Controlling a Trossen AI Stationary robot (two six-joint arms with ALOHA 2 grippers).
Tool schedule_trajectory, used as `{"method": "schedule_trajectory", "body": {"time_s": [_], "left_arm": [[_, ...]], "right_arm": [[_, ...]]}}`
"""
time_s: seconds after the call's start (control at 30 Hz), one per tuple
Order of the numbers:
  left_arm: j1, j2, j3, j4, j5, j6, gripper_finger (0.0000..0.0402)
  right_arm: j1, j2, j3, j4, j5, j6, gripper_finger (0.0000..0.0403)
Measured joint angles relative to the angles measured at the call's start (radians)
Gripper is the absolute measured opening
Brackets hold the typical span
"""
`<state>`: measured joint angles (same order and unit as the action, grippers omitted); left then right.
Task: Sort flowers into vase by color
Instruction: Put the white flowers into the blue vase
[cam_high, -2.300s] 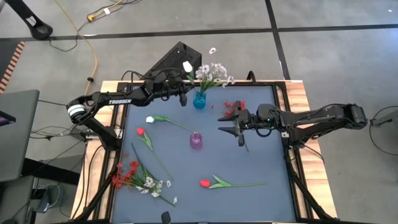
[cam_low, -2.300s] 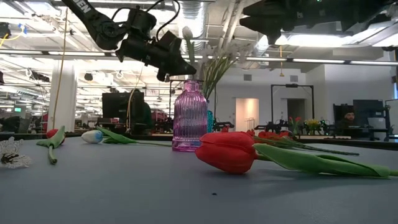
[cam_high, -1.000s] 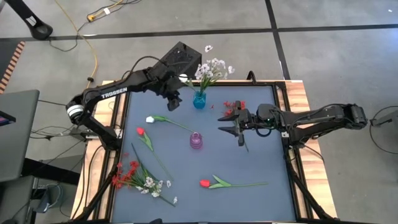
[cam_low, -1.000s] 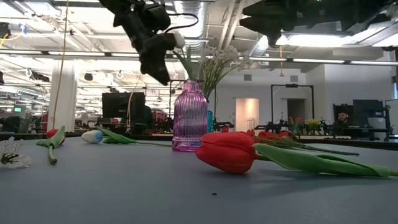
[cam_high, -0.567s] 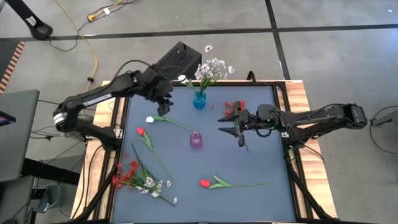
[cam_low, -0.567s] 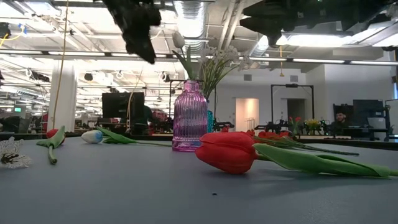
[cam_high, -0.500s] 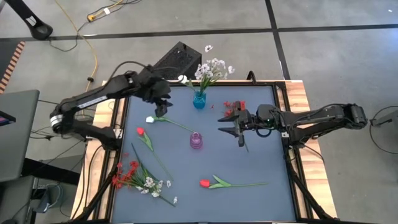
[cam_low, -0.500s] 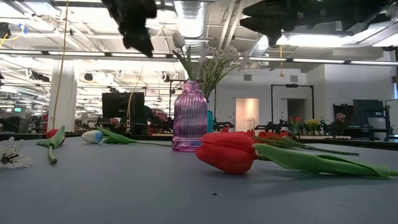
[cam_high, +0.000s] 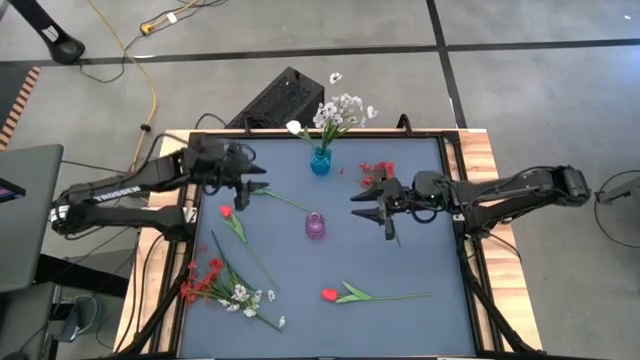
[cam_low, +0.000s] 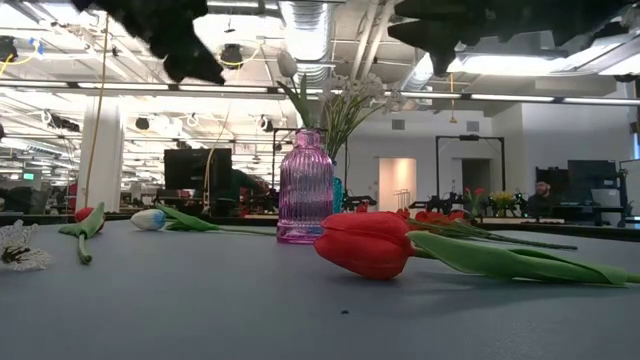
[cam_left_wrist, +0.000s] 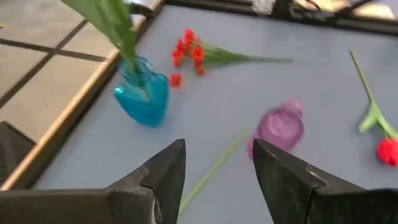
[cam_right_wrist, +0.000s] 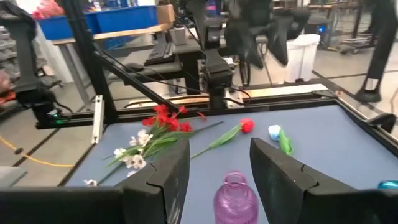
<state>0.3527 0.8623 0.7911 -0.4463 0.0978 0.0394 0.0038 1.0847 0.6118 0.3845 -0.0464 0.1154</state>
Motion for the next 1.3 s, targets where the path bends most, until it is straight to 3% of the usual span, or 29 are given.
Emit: {"method": "schedule_trajectory", "body": {"time_s": [0.2, 0.33, 0.47, 0.7, 0.83, 0.93, 1.13, 1.3], "left_arm": [[-0.053, -0.057, -0.175, 0.137, -0.002, 0.039, 0.0176], [-0.047, -0.048, -0.254, 0.194, -0.107, 0.045, 0.0176], [-0.011, 0.022, -0.29, 0.217, -0.16, 0.046, 0.0176], [0.041, 0.251, -0.28, 0.317, -0.073, 0.146, 0.0176], [0.058, 0.344, -0.242, 0.262, -0.071, 0.173, 0.0176], [0.049, 0.349, -0.214, 0.197, 0.012, 0.169, 0.0176], [-0.022, 0.258, -0.148, -0.044, 0.092, 0.103, 0.0176], [-0.133, 0.147, -0.14, -0.153, 0.151, 0.011, 0.0176]], "right_arm": [[0.034, 0.037, 0.0, 0.033, 0.07, 0.0, 0.0193], [0.036, 0.091, 0.0, 0.081, 0.073, 0.003, 0.0193], [0.034, 0.143, 0.0, 0.103, 0.073, 0.009, 0.0193], [0.023, 0.198, 0.001, 0.149, 0.075, 0.009, 0.0193], [0.021, 0.198, 0.001, 0.144, 0.075, 0.009, 0.0193], [0.022, 0.197, 0.001, 0.143, 0.075, 0.008, 0.0193], [0.005, 0.197, 0.001, 0.144, 0.075, -0.018, 0.0193], [-0.025, 0.196, 0.001, 0.147, 0.074, -0.047, 0.0193]]}}
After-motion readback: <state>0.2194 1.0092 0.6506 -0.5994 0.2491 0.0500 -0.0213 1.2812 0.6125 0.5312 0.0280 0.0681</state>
